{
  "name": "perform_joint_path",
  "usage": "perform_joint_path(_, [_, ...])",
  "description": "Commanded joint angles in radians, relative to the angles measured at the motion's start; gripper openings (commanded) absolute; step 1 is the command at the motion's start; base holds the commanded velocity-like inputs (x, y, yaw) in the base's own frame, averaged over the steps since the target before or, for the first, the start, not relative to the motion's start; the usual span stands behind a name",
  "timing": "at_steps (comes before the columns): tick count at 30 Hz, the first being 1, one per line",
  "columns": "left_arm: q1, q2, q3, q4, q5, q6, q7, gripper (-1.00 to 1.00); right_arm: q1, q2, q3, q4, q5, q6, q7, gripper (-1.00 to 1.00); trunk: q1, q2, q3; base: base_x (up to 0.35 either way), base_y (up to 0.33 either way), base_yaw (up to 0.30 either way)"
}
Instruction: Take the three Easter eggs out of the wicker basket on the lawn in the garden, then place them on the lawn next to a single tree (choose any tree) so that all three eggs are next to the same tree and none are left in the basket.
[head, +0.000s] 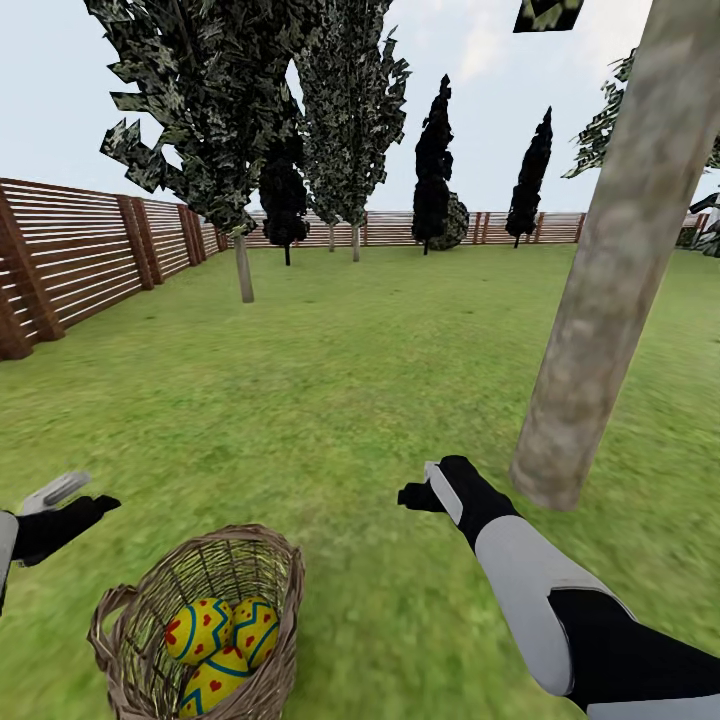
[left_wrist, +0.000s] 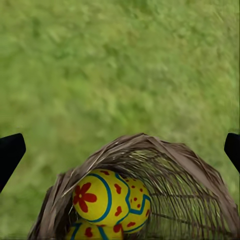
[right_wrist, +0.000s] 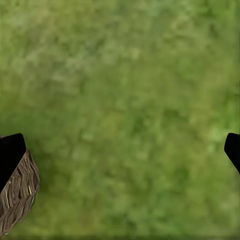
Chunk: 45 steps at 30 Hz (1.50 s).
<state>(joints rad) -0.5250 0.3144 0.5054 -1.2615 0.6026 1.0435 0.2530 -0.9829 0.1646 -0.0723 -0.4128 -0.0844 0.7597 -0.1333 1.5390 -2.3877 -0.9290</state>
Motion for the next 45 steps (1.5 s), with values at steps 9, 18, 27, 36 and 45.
perform_joint_path(9, [-0.015,-0.002,-0.083,0.033,0.011,0.004,0.009,1.00,0.000,0.001,-0.005,-0.001,-0.009,0.003,-0.009,1.00,0.000,0.000,-0.001,0.000,0.000,0.000])
perform_joint_path(18, [-0.016,-0.002,-0.093,0.030,0.010,0.004,0.010,1.00,0.000,0.002,-0.004,-0.001,-0.009,0.003,-0.009,1.00,0.000,0.000,-0.001,0.000,0.000,0.000])
perform_joint_path(27, [-0.016,0.000,-0.094,0.027,0.009,0.004,0.011,1.00,0.000,0.002,-0.003,-0.001,-0.009,0.003,-0.008,1.00,0.000,0.000,-0.001,-0.104,0.000,0.000])
perform_joint_path(36, [-0.016,-0.003,-0.095,0.027,0.008,0.004,0.014,1.00,0.001,0.003,-0.003,-0.001,-0.009,0.003,-0.008,1.00,0.000,0.000,-0.001,-0.142,0.000,0.000])
perform_joint_path(45, [-0.016,-0.004,-0.206,0.034,0.008,0.004,0.015,1.00,0.001,0.003,-0.003,-0.001,-0.009,0.003,-0.008,1.00,0.000,0.000,-0.001,-0.065,-0.053,0.000])
